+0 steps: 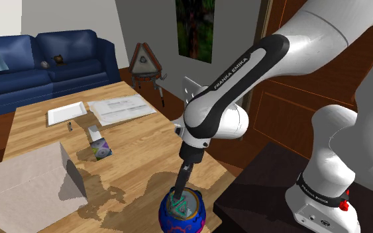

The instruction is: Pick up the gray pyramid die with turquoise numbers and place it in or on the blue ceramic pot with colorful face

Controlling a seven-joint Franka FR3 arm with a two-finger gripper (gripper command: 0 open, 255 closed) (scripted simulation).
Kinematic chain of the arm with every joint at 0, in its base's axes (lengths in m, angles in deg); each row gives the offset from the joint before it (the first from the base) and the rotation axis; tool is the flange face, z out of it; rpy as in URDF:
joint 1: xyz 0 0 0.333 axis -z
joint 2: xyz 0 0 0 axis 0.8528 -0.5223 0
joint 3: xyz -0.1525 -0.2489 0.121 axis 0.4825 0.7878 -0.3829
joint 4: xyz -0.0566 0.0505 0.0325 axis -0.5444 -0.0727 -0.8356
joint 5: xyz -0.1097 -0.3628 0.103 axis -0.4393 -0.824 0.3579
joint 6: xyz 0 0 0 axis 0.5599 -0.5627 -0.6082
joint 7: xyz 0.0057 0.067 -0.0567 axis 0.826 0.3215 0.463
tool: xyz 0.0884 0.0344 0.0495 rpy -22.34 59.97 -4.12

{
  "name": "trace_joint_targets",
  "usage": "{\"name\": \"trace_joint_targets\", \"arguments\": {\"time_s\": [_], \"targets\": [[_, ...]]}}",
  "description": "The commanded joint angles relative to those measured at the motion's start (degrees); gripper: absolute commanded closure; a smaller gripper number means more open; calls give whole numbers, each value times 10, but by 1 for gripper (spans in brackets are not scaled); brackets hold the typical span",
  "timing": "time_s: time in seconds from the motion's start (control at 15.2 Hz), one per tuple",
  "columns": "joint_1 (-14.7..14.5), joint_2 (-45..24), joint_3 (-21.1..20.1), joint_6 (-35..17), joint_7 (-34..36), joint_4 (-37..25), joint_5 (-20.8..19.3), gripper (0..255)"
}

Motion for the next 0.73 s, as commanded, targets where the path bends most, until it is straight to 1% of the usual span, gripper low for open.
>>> {"name": "trace_joint_targets", "arguments": {"time_s": [0.0, 0.07, 0.26, 0.33, 0.66], "targets": [[0, 0, 0, 0, 0, 0, 0, 0], [0, 0, 0, 0, 0, 0, 0, 0], [24, 66, 14, 46, 51, 17, -73, 0], [31, 82, 17, 59, 62, 19, -91, 0], [32, 82, 17, 59, 62, 19, -91, 0]]}}
